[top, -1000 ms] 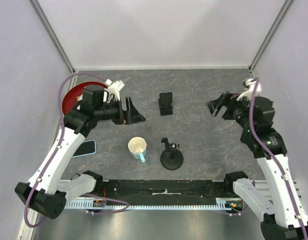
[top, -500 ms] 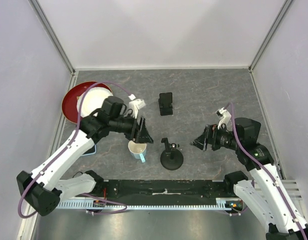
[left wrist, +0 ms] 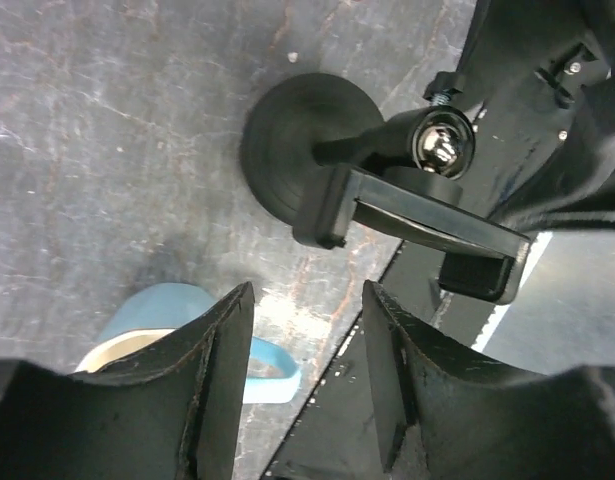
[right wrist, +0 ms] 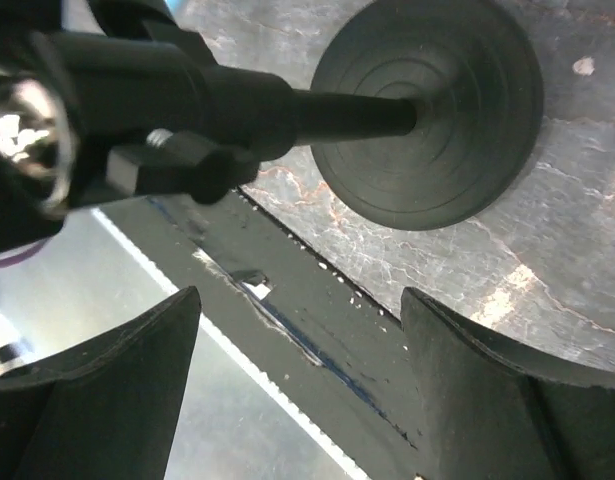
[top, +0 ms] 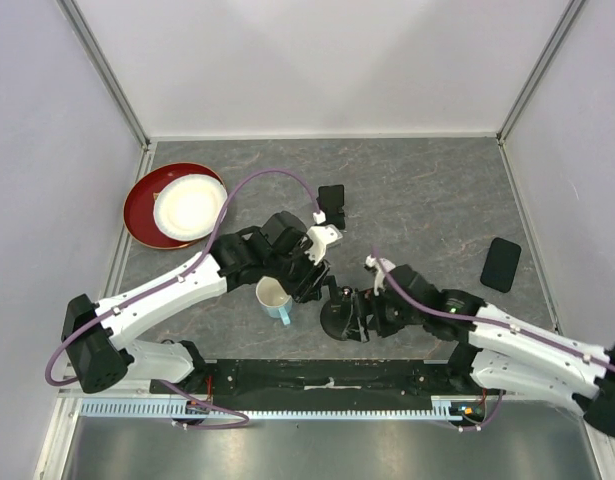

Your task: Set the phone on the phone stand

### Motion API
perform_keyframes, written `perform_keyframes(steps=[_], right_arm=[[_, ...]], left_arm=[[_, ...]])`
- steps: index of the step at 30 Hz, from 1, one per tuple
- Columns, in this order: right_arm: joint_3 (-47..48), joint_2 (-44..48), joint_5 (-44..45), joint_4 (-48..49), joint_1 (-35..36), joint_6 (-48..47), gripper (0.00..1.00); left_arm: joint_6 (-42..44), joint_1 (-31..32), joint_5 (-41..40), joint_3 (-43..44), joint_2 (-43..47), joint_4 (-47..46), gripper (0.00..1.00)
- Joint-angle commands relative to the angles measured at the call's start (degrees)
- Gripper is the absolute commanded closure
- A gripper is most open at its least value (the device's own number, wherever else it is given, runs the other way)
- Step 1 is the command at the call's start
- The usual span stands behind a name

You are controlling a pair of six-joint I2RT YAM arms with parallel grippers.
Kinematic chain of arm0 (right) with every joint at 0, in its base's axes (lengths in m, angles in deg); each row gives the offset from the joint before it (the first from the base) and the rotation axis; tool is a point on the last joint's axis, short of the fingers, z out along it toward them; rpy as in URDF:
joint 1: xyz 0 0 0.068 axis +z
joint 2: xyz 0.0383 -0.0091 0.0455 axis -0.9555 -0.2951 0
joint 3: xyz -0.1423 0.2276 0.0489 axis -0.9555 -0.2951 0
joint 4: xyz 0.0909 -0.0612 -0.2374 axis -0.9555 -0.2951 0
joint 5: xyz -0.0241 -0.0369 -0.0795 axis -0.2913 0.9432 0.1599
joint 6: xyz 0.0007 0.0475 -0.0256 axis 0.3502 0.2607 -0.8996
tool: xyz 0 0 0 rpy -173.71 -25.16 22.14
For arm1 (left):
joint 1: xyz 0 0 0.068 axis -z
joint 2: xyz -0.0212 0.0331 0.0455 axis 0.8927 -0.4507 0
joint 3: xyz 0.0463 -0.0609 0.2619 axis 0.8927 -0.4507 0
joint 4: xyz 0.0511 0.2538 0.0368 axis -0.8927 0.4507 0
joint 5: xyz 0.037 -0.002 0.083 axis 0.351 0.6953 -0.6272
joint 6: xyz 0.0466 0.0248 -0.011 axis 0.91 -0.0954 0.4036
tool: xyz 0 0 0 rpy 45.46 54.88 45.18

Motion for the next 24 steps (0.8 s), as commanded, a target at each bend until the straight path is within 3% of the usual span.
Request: perform_keyframes(steps=[1, 6, 13, 19, 24], right_arm=[[1.1, -6.0, 19.2, 8.5, 10.1, 7.4, 0.13], [-4.5, -8.0, 25.8, 23.4, 13.5, 17.5, 0.22], [-10.8, -5.8, 36.2, 30.5, 13.7, 25.7, 0.29], [-12.2, -3.8, 40.6, 32.4, 13.3, 22.1, 0.3], [-13.2, -5.3, 39.0, 32.8, 9.3, 20.4, 0.28]], left_arm=[[6.2, 0.8, -3.6, 2.6, -0.2, -3.8, 0.47], [4.5, 1.0, -1.5, 2.2, -1.0, -6.1, 0.5], [-3.9, 1.6, 4.7, -5.0, 2.5, -12.9, 0.57], [-7.7, 1.7, 8.6, -9.8, 7.2, -16.1, 0.62], [-9.5, 1.7, 9.4, -12.4, 11.0, -16.8, 0.63]])
